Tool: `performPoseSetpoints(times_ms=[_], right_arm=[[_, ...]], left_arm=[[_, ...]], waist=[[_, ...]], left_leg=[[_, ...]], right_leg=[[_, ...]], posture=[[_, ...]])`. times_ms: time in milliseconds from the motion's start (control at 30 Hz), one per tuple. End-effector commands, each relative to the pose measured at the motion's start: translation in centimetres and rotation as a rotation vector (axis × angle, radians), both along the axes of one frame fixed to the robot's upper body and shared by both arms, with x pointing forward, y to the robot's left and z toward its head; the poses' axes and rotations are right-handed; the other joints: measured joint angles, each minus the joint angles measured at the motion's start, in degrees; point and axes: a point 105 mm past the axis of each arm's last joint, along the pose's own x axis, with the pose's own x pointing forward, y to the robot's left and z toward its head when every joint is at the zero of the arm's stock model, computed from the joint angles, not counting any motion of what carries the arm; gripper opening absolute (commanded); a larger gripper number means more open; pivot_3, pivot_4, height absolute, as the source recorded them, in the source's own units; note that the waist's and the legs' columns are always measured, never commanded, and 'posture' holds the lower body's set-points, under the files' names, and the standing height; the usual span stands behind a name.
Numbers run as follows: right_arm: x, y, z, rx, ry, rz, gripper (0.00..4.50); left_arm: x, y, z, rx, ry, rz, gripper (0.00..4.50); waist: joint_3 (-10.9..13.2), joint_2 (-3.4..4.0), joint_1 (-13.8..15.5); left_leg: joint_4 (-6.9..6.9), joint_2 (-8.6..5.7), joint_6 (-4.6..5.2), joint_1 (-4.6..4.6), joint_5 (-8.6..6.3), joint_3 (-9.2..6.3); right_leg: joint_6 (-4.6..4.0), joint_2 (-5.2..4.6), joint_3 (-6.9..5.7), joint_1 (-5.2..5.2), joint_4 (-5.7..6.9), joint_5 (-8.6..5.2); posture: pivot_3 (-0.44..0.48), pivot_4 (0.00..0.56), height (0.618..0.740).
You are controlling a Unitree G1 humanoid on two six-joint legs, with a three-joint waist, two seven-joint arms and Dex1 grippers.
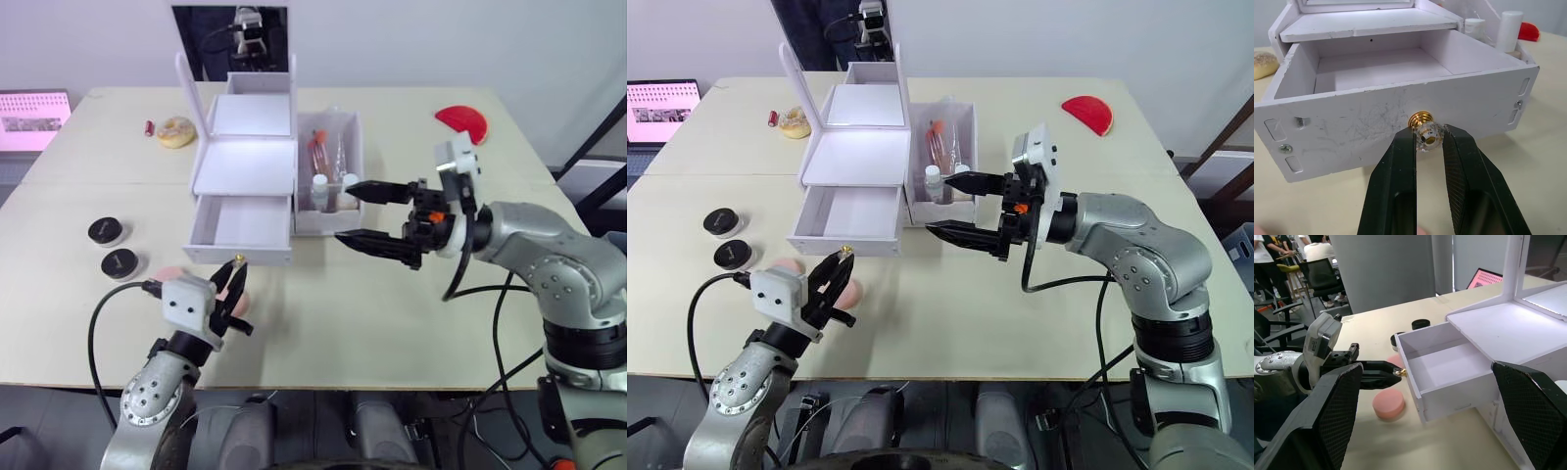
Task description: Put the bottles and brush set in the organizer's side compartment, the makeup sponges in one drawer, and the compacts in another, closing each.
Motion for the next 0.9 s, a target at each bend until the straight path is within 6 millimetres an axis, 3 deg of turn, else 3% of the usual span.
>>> performPoseSetpoints(times_ms=[33,100,367,400,600,767,900], right_arm=[[-0.3,0.0,1.1,0.007,-0.057,0.008,4.50],[-0.2,0.0,1.1,0.004,-0.058,0.006,4.50],[-0.2,0.0,1.0,0.004,-0.057,0.004,4.50],[-0.2,0.0,1.0,0.004,-0.056,0.004,4.50],[-0.1,-0.3,1.1,0.008,-0.050,0.007,4.50],[0.2,-0.9,0.9,0.005,-0.049,-0.001,4.50],[0.4,-2.0,0.8,0.000,-0.044,-0.027,4.50]], left_arm=[[-0.4,-0.1,0.6,-0.003,-0.014,-0.011,0.26],[-0.4,-0.1,0.6,-0.005,-0.011,-0.011,0.26],[-0.6,0.5,0.8,-0.004,-0.007,0.003,4.25],[-0.8,0.5,0.9,-0.005,-0.008,0.004,4.48],[-2.3,1.9,1.4,0.022,0.019,0.001,4.48],[-4.6,4.3,1.3,0.097,0.106,-0.059,4.48],[-6.2,7.6,1.2,0.132,0.205,-0.116,4.48]], waist=[[0.0,0.00,0.0],[0.0,0.01,0.0],[0.0,0.01,0.1],[0.0,0.01,0.0],[0.0,0.01,-0.1],[0.1,0.04,-0.1],[0.1,0.03,0.0]], left_leg=[[-0.01,0.00,0.00,0.00,0.00,0.00],[-0.01,0.00,0.00,-0.01,0.00,0.00],[0.00,0.00,0.00,-0.04,0.00,0.00],[0.00,0.00,0.00,-0.04,0.00,0.00],[-0.02,0.00,0.00,-0.08,0.00,0.00],[-0.05,0.01,0.01,-0.12,-0.01,0.00],[0.01,0.01,0.00,-0.28,-0.02,0.01]], right_leg=[[0.00,0.00,0.00,0.00,0.00,0.00],[0.00,0.00,0.00,-0.01,0.00,0.00],[-0.01,0.00,0.00,-0.04,0.00,0.00],[-0.01,0.00,0.00,-0.04,0.00,0.00],[-0.01,0.00,0.00,-0.11,-0.01,0.00],[-0.01,0.00,0.00,-0.22,-0.02,-0.01],[-0.01,-0.01,0.00,-0.32,-0.07,-0.02]], posture=[[0.000,0.150,0.739],[0.000,0.150,0.739],[0.000,0.150,0.739],[0.000,0.150,0.739],[0.000,0.150,0.739],[0.000,0.150,0.739],[0.000,0.150,0.739]])
